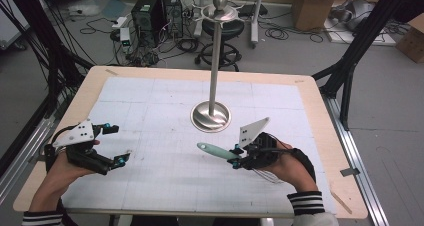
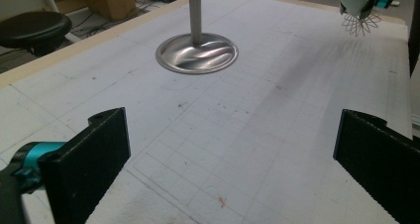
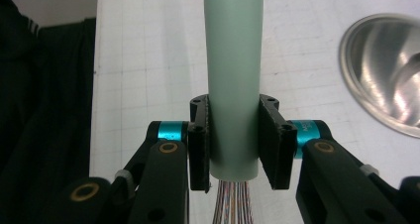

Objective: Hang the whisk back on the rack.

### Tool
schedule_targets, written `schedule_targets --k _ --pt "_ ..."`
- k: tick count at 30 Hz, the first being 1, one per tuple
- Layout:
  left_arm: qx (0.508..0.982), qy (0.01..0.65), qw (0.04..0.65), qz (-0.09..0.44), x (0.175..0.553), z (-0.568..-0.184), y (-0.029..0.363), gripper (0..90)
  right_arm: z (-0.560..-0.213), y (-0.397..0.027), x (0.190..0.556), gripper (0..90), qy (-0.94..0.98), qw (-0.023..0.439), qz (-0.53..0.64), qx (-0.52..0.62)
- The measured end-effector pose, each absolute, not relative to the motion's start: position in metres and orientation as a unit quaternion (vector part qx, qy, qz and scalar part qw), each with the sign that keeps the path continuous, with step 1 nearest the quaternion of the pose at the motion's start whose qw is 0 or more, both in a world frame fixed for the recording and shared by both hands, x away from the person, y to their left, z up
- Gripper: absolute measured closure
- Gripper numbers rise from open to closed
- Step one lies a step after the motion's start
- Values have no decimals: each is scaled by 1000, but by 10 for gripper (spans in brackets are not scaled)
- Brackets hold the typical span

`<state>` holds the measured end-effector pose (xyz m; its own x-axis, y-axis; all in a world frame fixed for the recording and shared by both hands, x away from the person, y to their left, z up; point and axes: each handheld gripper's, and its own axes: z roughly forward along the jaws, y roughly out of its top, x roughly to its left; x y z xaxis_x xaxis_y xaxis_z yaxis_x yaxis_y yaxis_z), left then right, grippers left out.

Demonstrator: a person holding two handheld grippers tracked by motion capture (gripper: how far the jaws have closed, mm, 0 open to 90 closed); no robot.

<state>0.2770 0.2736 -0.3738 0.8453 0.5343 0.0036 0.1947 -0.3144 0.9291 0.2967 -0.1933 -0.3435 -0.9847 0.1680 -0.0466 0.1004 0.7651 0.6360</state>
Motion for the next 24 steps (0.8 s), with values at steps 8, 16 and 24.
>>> schedule_targets --k 8,16,24 --pt "795 230 538 158 277 -374 274 17 -327 -214 302 693 926 44 368 79" --pt "796 229 537 156 277 -374 273 17 -312 -236 306 693 917 50 385 89" --pt "796 230 538 156 278 -375 273 17 -292 -262 307 693 895 67 429 103"
